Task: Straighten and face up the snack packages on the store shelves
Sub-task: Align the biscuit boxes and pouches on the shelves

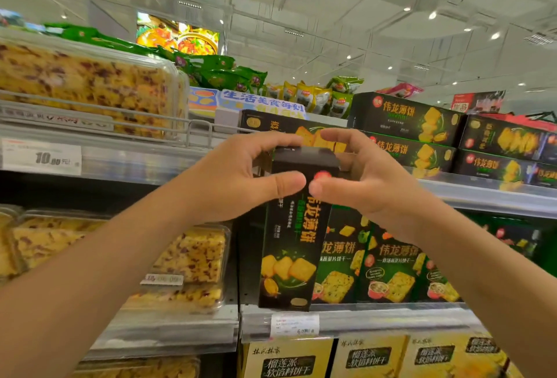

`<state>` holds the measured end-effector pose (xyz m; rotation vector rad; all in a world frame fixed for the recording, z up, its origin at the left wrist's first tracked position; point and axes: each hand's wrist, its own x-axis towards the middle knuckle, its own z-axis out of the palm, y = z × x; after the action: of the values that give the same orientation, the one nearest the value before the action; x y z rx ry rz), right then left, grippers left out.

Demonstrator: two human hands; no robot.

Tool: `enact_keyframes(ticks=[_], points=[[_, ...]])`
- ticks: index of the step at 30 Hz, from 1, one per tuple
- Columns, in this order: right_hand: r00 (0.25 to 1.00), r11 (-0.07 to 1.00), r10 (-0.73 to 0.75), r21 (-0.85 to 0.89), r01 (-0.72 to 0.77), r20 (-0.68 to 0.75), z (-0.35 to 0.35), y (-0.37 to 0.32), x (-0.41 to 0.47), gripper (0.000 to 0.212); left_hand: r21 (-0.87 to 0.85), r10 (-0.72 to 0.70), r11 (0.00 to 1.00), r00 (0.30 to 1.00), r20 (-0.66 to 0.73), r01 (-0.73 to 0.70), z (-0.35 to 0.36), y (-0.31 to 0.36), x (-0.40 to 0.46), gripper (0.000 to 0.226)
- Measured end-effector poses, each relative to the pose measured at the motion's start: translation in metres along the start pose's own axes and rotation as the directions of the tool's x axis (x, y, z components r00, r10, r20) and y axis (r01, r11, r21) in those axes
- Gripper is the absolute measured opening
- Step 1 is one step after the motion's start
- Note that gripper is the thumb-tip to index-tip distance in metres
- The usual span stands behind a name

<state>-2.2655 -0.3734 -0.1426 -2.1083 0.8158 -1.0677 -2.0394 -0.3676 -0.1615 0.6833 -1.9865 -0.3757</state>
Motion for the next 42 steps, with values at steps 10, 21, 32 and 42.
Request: enact_keyframes(ticks=[10, 21, 32, 42], points=[[0.989, 0.975, 0.142, -0.181, -0.132, 0.045, 0.011, 0.023, -0.025, 0.070, -0.579, -0.237, 0.812, 0.949, -0.206, 0.077, 0.005, -0.029, -0.004, 0.060], [0.983, 0.763, -0.161, -0.643, 0.069, -0.086, -0.050, -0.108, 0.061, 0.070, 0.881, 0.394, 0.464, 0.870, -0.296, 0.090, -0.009, -0.054, 0.005, 0.051], [1.000, 0.558, -0.010, -0.830, 0.004, -0.003, -0.037, -0.078, 0.144, 0.064, 0.857, 0.525, 0.489, 0.729, -0.439, 0.164, -0.011, -0.077, 0.019, 0.033], [0.997, 0.456, 0.071, -0.889, -0.044, -0.013, -0.056, -0.061, 0.145, 0.053, 0.873, 0.490, 0.445, 0.762, -0.423, 0.198, -0.010, -0.078, 0.020, 0.031]])
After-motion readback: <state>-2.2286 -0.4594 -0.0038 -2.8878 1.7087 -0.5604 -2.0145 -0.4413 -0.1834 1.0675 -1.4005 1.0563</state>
